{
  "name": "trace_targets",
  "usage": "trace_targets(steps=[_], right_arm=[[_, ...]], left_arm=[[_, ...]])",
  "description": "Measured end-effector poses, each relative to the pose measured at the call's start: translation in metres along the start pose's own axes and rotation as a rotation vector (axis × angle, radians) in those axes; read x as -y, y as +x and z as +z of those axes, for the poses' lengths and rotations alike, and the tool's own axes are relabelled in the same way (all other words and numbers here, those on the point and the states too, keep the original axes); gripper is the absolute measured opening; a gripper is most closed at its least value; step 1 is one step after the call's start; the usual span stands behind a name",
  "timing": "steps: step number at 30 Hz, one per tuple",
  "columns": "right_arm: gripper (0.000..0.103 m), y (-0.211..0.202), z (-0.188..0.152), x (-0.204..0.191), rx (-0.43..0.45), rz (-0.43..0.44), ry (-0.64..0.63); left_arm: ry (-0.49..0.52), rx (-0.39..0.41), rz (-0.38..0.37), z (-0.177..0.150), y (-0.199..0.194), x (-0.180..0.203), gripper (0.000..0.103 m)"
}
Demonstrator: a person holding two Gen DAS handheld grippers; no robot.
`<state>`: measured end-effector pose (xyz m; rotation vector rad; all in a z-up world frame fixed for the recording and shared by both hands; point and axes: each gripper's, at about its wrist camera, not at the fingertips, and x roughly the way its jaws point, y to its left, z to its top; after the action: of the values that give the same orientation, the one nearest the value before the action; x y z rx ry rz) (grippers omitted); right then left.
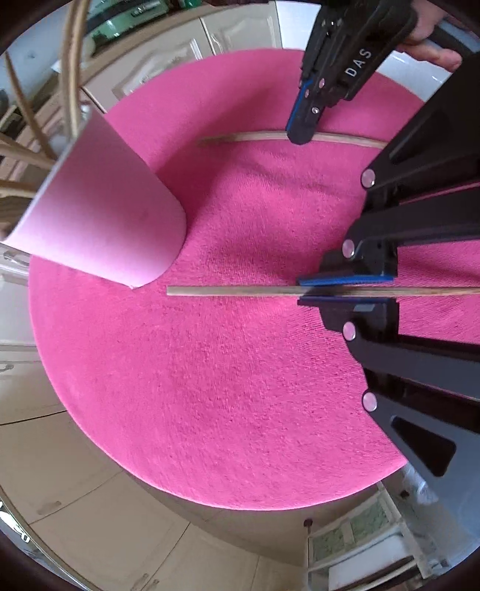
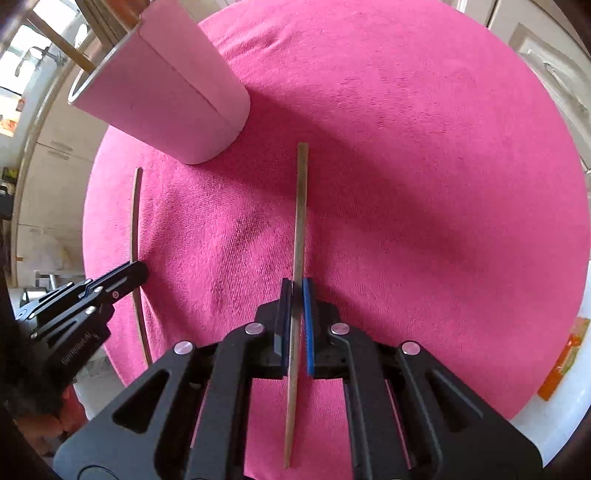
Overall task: Organize utensils
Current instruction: 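Lift both held chopsticks above the pink cup and lower them in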
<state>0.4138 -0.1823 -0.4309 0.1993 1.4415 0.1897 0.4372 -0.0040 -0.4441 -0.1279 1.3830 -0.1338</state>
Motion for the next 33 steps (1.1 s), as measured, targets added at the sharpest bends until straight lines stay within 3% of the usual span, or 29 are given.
trace_targets(steps=[7,17,33], right_arm=[[0.006,-0.025,-0.012,0.004,0.072,0.076,-0.021],[0.006,-0.085,-0.021,-0.002,0.221,0.189,-0.071],[0.006,-0.171,0.004,-0.04,0.445,0.262,-0.229]], left_arm=[[-0.044,0.066,-0.079,-0.011,-0.023,-0.014,0.005],[-0.008,0.249,-0.156,-0.014,-0.083,-0.017,0.005],[-0.028,0.471,-0.156,0.0,-0.159,-0.013,0.005]])
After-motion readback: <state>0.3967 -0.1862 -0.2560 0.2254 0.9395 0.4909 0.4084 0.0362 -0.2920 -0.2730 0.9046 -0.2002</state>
